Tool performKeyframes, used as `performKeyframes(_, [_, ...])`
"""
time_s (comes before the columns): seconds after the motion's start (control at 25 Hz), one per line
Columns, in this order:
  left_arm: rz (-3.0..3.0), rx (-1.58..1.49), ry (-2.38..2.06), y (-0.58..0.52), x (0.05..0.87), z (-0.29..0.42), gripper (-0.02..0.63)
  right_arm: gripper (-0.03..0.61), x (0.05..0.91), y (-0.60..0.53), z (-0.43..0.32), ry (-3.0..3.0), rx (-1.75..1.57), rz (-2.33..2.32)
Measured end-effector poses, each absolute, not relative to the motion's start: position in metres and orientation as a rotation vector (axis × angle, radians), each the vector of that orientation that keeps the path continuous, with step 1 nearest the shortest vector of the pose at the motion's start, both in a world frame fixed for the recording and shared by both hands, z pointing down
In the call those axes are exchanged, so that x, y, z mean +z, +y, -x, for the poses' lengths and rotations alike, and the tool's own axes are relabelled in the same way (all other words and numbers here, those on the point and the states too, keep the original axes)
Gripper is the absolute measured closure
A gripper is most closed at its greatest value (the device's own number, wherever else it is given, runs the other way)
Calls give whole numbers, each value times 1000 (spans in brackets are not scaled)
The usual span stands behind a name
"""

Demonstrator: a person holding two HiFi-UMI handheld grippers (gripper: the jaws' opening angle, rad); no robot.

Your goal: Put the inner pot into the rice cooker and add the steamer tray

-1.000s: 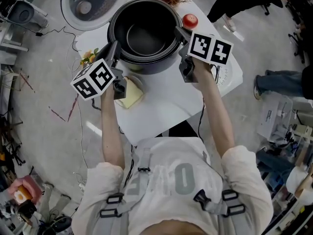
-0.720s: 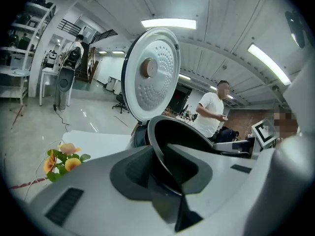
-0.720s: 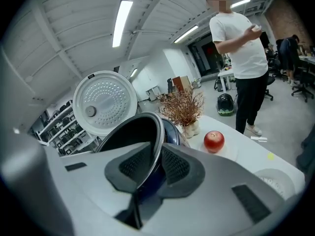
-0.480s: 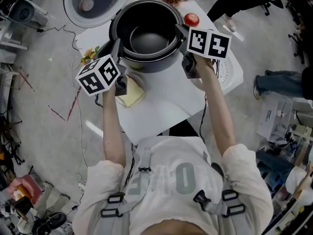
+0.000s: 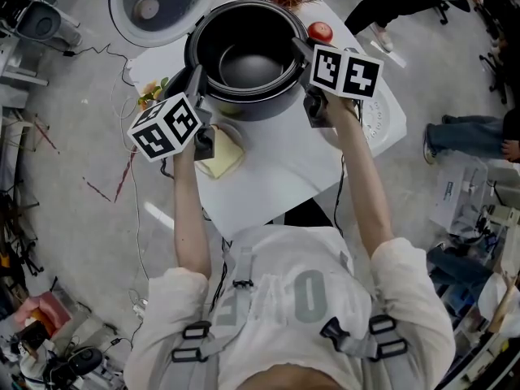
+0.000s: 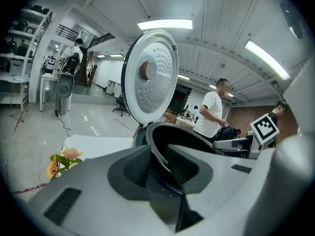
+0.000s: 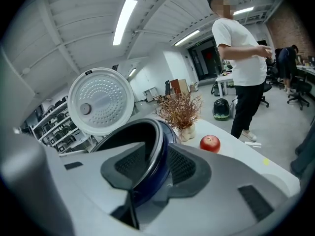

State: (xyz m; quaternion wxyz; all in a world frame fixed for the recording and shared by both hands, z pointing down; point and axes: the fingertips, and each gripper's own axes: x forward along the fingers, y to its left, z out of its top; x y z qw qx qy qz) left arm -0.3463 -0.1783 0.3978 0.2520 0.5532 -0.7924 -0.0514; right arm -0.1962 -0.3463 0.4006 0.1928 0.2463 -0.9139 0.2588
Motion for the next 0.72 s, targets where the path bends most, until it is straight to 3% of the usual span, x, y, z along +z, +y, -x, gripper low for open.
performKeyframes(0.32, [-1511,-154,-2218,-167,372,366,517,428,374,-346,204,-2619,681,-720])
performKeyframes(0.72, [-1673,-65,-2546,-144,264,327,515,422,267,-311,168,-2879,30,-827])
